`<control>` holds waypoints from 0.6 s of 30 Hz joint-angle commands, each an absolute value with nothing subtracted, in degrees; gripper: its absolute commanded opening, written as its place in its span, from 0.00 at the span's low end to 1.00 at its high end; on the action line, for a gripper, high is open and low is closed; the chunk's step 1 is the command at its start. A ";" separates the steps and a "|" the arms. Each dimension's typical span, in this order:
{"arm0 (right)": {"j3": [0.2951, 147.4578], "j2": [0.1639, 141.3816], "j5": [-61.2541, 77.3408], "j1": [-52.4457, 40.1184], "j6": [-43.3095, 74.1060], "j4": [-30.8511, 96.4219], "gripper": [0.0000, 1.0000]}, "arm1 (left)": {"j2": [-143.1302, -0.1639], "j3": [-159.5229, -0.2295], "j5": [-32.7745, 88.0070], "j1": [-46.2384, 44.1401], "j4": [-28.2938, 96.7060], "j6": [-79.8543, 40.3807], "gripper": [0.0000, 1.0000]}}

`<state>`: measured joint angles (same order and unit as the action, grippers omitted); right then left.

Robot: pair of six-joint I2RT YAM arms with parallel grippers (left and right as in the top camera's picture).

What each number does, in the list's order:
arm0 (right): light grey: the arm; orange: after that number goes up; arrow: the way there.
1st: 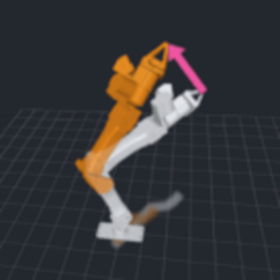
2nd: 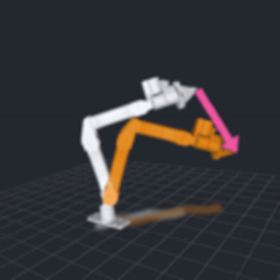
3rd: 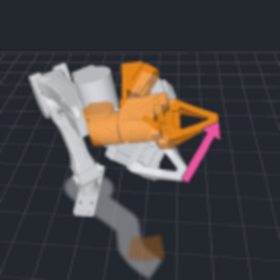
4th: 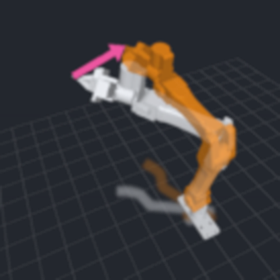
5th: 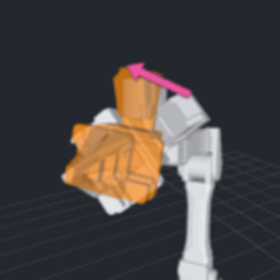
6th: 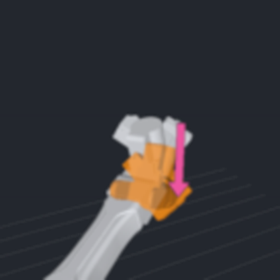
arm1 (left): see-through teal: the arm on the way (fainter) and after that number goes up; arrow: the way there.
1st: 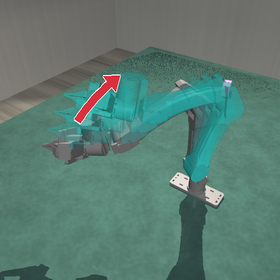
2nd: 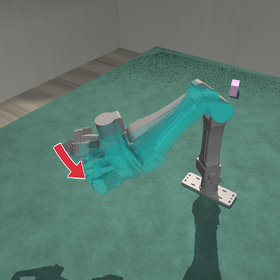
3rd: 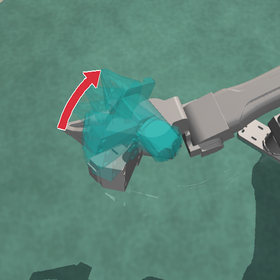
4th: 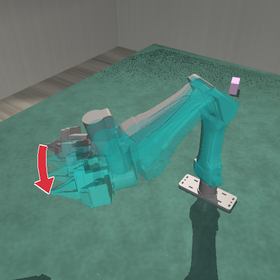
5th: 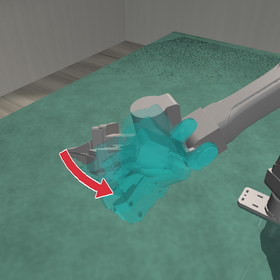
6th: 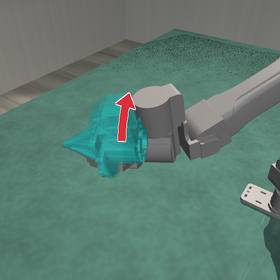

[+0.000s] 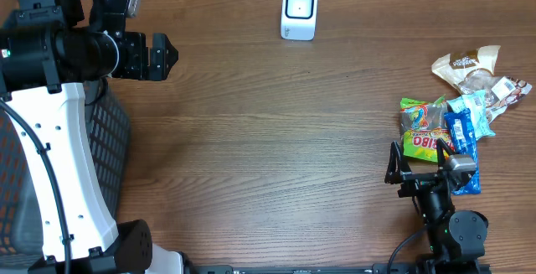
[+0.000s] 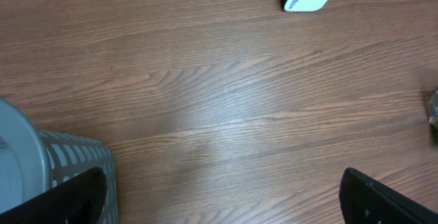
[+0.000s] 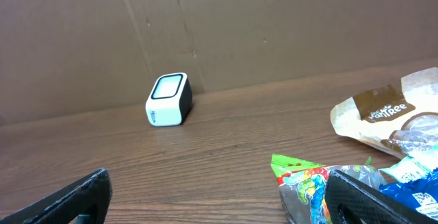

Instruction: Scan the item barcode

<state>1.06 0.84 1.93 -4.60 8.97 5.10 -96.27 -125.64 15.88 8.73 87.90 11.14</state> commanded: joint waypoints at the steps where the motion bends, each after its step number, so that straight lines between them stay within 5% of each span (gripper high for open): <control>1: 0.45 0.23 1.54 -4.91 9.13 4.71 1.00 | -96.27 -126.48 16.49 8.64 87.83 11.57 1.00; 13: 0.45 0.23 1.54 -4.91 9.13 4.71 1.00 | -95.26 -126.48 16.32 8.60 88.27 11.64 0.99; 18: 0.45 0.23 1.54 -4.91 9.13 4.71 1.00 | -86.37 -113.99 18.52 8.54 72.82 11.79 1.00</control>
